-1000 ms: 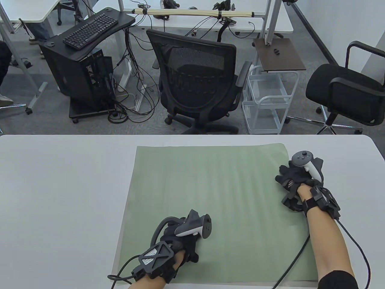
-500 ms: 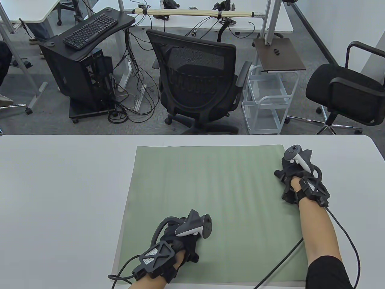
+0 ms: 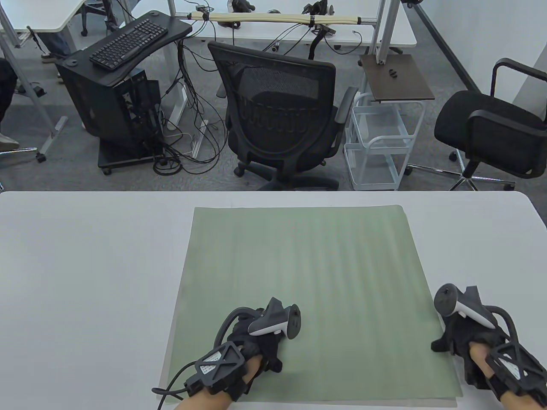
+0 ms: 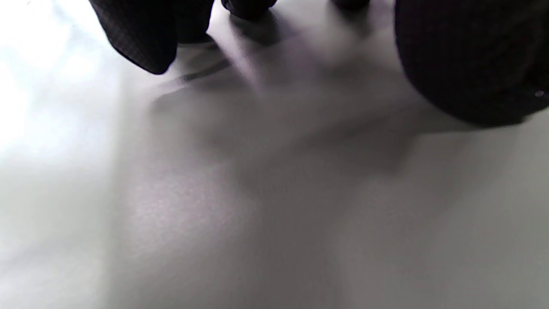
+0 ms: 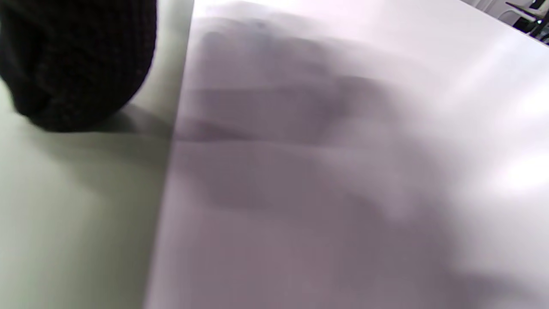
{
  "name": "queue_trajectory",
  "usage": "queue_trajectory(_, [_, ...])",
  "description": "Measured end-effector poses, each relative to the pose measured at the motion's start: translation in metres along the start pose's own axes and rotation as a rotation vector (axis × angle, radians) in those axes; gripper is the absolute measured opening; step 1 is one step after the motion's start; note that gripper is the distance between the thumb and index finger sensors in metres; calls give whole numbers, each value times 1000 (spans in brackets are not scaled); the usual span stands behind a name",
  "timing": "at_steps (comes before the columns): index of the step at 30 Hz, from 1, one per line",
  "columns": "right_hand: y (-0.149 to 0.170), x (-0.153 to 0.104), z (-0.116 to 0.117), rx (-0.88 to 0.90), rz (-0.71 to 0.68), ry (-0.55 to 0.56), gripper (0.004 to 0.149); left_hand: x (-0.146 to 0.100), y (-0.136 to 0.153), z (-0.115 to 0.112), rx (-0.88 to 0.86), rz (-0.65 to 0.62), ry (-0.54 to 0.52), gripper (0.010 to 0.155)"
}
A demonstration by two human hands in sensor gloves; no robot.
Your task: Unroll desk mats and stack together
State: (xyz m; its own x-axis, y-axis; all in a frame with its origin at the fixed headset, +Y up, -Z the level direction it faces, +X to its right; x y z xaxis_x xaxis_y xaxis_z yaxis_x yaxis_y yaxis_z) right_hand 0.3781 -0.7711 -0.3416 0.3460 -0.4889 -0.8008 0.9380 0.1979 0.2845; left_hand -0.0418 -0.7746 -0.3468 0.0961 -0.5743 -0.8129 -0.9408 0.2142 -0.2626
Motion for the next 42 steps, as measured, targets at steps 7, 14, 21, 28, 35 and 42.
queue_trajectory(7, [7, -44, 25, -92, -44, 71, 103, 0, 0, 0, 0, 2, 3, 89])
queue_trajectory(14, [7, -62, 38, -59, -88, 47, 90, 0, 1, -2, -16, -12, 2, 89])
queue_trajectory(21, [-1, -74, 48, -131, -116, 33, 80, -4, 10, 3, -83, 11, -21, 81])
queue_trajectory(28, [1, -74, 43, -99, -131, -14, 78, -23, 59, 9, -262, 112, -197, 81])
queue_trajectory(35, [3, -64, -8, 327, -178, -10, 75, -38, 108, -2, -571, 78, -318, 84])
queue_trajectory(42, [-61, -53, -60, 627, -327, 157, 90, -47, 116, -6, -647, 65, -469, 85])
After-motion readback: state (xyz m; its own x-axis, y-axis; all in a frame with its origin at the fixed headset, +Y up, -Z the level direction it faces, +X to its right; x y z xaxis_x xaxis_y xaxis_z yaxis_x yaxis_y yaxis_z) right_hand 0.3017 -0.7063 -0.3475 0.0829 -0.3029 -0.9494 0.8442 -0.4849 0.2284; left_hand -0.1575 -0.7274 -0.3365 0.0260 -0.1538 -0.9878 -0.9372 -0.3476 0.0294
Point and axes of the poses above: the tracker on the back of each hand, its own y axis roughly to the little-finger side, its own x axis roughly from the wrist to the fingertips, z = x × y, the point moved 1 cm from there along x, roughly from the wrist to the fingertips, and after that the axes turned 7 degrees about z, right-handed, at the moved point
